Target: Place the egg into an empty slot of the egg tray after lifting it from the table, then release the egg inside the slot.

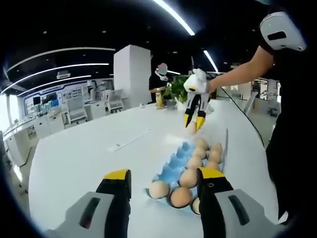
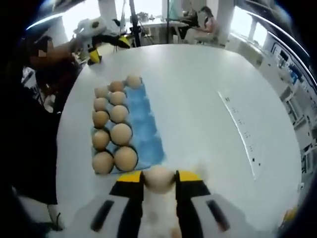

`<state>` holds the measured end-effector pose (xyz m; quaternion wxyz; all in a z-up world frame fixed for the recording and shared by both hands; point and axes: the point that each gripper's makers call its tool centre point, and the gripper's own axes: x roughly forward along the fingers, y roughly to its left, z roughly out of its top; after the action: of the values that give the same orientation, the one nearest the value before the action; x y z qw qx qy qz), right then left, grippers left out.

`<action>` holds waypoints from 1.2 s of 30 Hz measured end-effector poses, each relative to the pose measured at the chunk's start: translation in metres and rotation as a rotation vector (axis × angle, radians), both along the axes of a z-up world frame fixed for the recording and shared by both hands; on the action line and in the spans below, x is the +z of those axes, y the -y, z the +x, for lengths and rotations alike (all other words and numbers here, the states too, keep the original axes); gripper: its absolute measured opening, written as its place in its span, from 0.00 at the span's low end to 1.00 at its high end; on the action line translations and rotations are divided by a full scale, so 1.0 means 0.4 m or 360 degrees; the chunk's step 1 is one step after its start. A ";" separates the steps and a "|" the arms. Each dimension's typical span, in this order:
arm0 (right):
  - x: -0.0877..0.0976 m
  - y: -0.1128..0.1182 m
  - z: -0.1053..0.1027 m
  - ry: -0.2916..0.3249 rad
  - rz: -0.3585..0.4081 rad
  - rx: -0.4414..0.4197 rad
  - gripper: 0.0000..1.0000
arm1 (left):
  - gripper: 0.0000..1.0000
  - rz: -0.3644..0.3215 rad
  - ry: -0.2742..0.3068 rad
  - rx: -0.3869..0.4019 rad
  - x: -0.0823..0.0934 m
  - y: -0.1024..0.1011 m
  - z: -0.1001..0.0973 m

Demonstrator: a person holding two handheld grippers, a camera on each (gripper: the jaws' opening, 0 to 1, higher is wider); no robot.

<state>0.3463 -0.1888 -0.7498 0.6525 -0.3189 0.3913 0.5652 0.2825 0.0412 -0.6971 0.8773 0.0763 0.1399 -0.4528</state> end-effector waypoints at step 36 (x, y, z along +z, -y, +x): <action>0.005 -0.236 -0.037 0.0001 0.0104 0.0272 0.24 | 0.52 -0.0013 -0.0006 0.0008 -0.003 -0.010 -0.005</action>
<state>0.3316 -0.0944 -0.7478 0.6120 -0.3298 0.3437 0.6313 0.2806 0.0453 -0.6984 0.8784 0.0714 0.1399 -0.4514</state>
